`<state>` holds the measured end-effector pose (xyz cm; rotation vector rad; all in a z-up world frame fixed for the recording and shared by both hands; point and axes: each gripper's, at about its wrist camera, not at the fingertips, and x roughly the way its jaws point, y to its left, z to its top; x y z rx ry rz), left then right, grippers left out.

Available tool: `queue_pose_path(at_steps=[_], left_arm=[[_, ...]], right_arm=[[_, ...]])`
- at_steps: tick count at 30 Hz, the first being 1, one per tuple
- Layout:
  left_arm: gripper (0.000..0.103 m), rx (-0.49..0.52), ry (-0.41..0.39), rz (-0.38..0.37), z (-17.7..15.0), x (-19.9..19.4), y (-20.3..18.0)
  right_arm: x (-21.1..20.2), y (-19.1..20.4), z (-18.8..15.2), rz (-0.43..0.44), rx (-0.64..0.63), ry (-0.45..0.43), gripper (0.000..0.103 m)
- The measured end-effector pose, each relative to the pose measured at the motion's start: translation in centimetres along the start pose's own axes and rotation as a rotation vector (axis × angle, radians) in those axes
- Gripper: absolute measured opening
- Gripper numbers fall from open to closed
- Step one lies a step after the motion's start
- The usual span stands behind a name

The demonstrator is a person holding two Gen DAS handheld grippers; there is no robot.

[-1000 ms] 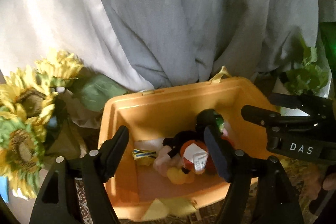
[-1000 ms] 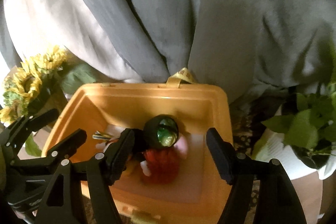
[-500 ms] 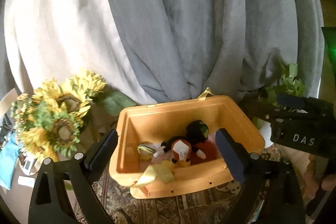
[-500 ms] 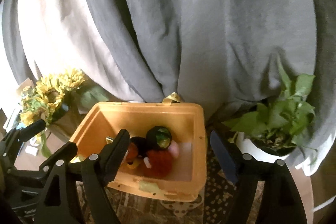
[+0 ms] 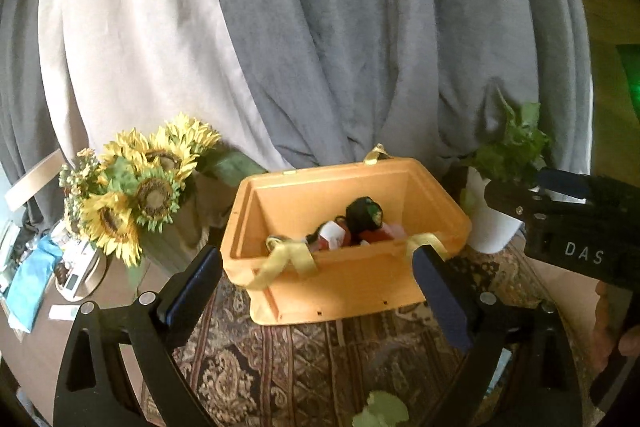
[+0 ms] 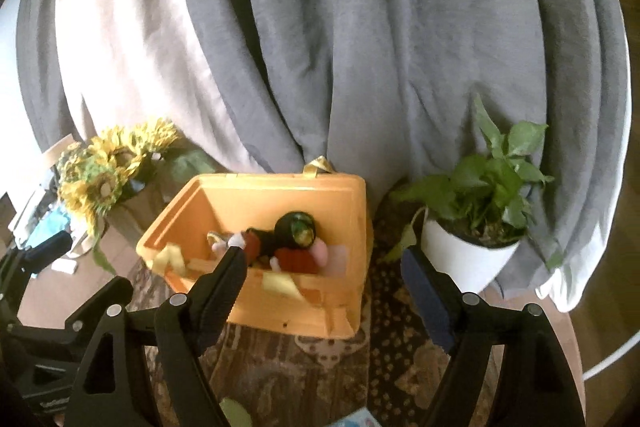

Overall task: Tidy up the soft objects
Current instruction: 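Move both tools back toward the green frog and blue tissue pack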

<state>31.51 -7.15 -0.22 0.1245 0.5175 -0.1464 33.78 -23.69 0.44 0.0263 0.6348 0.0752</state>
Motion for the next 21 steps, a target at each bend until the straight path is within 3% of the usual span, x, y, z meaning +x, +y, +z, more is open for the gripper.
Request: queue_pose_path(at_steps=[13, 21], left_arm=[[0.098, 0.032, -0.004, 0.029, -4.6, -4.3, -2.1], [0.098, 0.030, 0.017, 0.040, -7.5, -5.0, -3.1]], right_arm=[[-3.7, -0.5, -4.5, -0.012, -0.031, 0.015, 0.091], [-3.7, -0.3, -7.5, 0.001, -0.080, 0.084, 0.091]])
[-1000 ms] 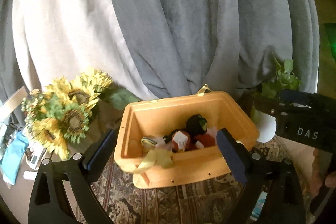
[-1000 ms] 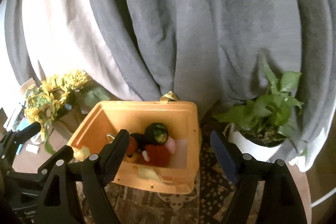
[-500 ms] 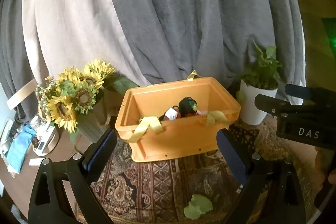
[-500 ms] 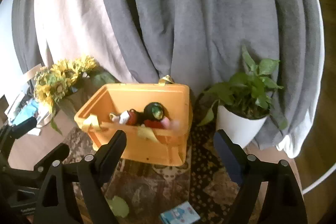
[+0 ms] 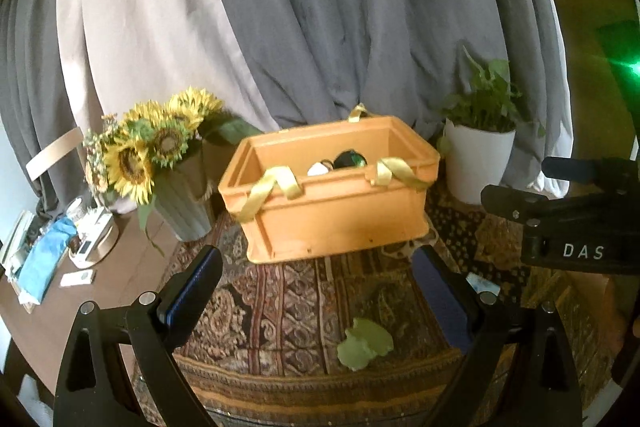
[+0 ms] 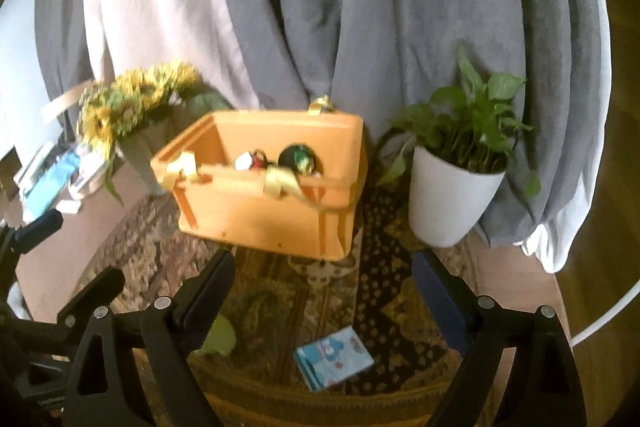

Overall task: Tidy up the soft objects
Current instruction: 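Move both tools back toward the green frog and blue tissue pack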

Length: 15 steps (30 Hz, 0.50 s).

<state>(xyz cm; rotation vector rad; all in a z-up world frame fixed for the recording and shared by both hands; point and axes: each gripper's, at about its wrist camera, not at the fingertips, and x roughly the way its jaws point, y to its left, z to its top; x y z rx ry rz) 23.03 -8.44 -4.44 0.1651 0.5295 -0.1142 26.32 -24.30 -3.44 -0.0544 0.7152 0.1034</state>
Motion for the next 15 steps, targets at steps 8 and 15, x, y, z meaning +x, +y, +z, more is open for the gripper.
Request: queue_pose_path(at_steps=[8, 15], left_arm=[[0.098, 0.028, 0.066, 0.000, -3.5, 0.4, -1.5], [0.098, 0.028, 0.094, 0.012, -5.7, 1.0, -2.4]], right_arm=[[1.9, -0.1, -3.3, 0.041, -0.039, 0.138, 0.091], [3.5, 0.0, -5.6, 0.058, -0.092, 0.226, 0.091]])
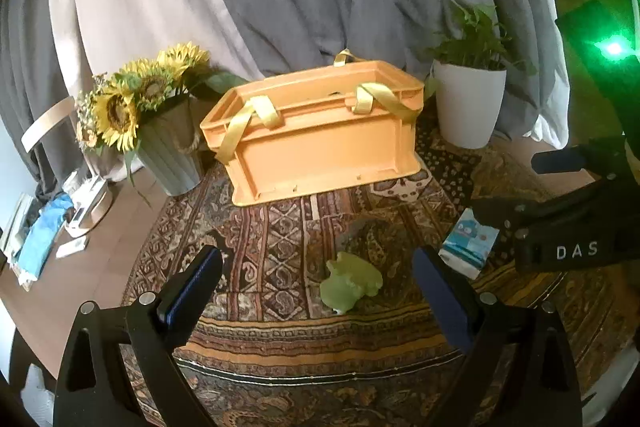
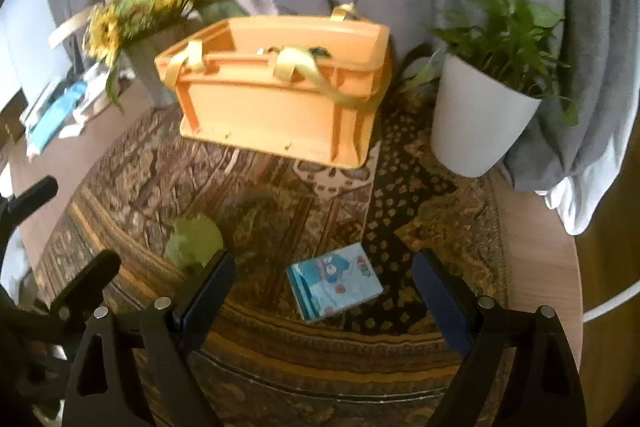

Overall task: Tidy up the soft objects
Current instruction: 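Move both tools back toward the green frog and blue tissue pack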

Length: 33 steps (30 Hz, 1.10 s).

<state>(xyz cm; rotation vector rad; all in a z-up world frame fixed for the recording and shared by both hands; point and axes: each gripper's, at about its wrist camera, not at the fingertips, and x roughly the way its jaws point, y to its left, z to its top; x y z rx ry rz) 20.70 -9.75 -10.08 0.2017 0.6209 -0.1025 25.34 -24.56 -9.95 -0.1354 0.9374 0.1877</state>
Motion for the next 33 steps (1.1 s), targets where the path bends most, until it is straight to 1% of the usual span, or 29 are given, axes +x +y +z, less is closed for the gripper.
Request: queue_pose_path(at_steps=[6, 10, 11, 15, 22, 25, 29, 33], left_arm=[[0.098, -0.001, 0.031, 0.004, -1.3, 1.5, -0.7], [0.098, -0.018, 0.072, -0.002, -1.8, 3.0, -1.1], [0.098, -0.023, 0.081, -0.004, -2.0, 3.5, -1.2], [0.097, -0.029, 0.102, -0.014, -2.5, 4.7, -1.6], [0.097, -0.017, 0.130, -0.012, -3.3, 6.9, -2.0], [0.097, -0.013, 0.150, -0.020, -3.5, 7.9, -2.1], [0.097, -0.034, 0.179, -0.040, -3.5, 9.2, -2.0], [0.097, -0.043, 0.189, -0.049, -3.3, 10.1, -2.0]], right_arm=[[2.4, -0.1, -0.8, 0.019, -0.038, 0.068, 0.091], [4.4, 0.1, -1.0, 0.035, -0.081, 0.138, 0.091], [5.1, 0.1, -1.1, 0.027, -0.098, 0.159, 0.091], [6.6, 0.1, -1.3, 0.027, -0.133, 0.199, 0.091], [8.8, -0.4, -2.0, 0.032, -0.129, 0.248, 0.091], [9.5, -0.4, -2.2, 0.032, -0.132, 0.258, 0.091], [10.4, -0.6, -2.3, 0.039, -0.126, 0.267, 0.091], [10.9, -0.8, -2.2, 0.048, -0.112, 0.264, 0.091]])
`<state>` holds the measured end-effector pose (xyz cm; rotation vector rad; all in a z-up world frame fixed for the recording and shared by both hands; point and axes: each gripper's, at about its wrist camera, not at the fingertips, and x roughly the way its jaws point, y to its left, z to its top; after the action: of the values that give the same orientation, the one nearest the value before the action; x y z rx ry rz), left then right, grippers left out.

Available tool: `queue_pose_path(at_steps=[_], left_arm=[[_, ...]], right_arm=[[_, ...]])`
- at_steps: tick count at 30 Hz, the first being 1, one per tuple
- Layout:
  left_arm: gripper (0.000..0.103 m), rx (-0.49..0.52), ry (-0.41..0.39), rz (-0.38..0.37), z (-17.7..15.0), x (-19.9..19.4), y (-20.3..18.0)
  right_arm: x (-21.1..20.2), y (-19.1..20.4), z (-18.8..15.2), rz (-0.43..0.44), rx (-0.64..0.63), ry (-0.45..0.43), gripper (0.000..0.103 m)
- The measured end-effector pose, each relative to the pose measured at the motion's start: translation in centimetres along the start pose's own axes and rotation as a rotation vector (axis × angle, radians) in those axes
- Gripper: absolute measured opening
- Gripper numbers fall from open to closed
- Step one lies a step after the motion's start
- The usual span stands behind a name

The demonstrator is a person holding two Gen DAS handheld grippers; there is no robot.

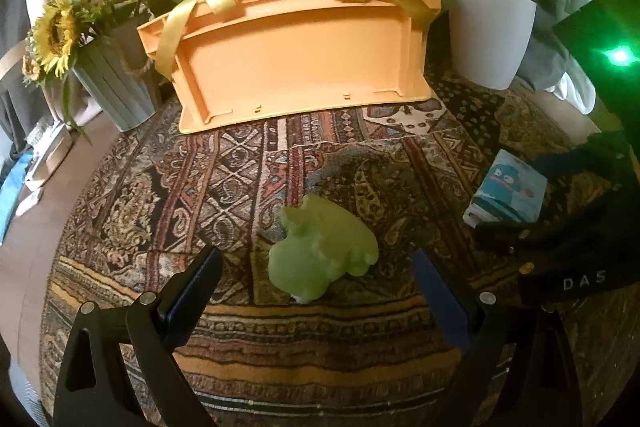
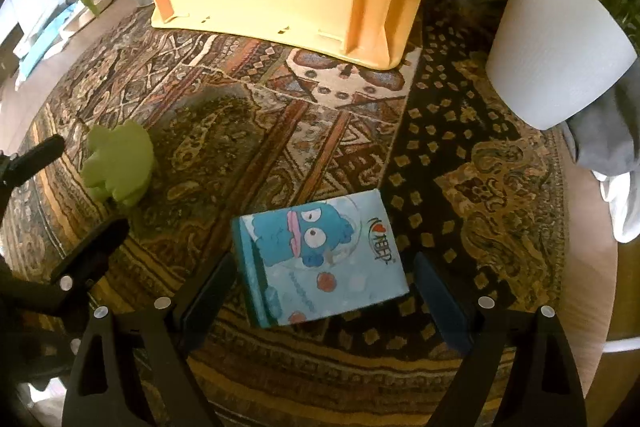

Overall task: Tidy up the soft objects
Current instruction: 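Grasp the green frog plush with the left tool while the right tool grasps the blue tissue pack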

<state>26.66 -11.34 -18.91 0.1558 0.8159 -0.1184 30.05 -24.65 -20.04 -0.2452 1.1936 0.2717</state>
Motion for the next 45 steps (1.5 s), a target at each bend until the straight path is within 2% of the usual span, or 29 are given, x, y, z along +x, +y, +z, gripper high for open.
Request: queue_pose_path(at_steps=[4, 6, 8, 11, 17, 25, 39, 45], left_arm=[[0.093, -0.006, 0.012, -0.019, 0.3, 0.8, 0.0], [0.086, -0.007, 0.021, -0.027, 0.4, 1.1, -0.1], [0.072, -0.009, 0.035, -0.039, 0.4, 1.4, 0.0], [0.061, -0.012, 0.048, -0.044, 0.4, 1.6, 0.0], [0.061, -0.019, 0.047, -0.060, 0.4, 1.1, 0.2], [0.061, -0.017, 0.007, -0.044, 0.7, -0.7, 0.5], [0.061, 0.016, -0.121, 0.024, 2.5, -5.6, 1.7], [0.061, 0.003, -0.159, 0.015, 3.4, -7.7, 2.8]], right_arm=[[0.2, -0.4, 0.1, 0.013, 0.023, -0.008, 0.091], [0.2, -0.4, 0.1, 0.026, 0.036, -0.017, 0.090], [0.2, -0.4, 0.0, 0.022, 0.042, -0.025, 0.089], [0.0, -0.2, -0.1, 0.027, 0.044, -0.039, 0.081], [-0.4, 0.2, -0.3, 0.025, 0.052, -0.054, 0.080], [-2.3, 0.1, -0.5, 0.011, 0.082, -0.101, 0.080], [-6.3, 0.8, -0.4, 0.008, 0.148, -0.195, 0.080], [-9.1, 1.4, 0.0, -0.009, 0.173, -0.261, 0.080]])
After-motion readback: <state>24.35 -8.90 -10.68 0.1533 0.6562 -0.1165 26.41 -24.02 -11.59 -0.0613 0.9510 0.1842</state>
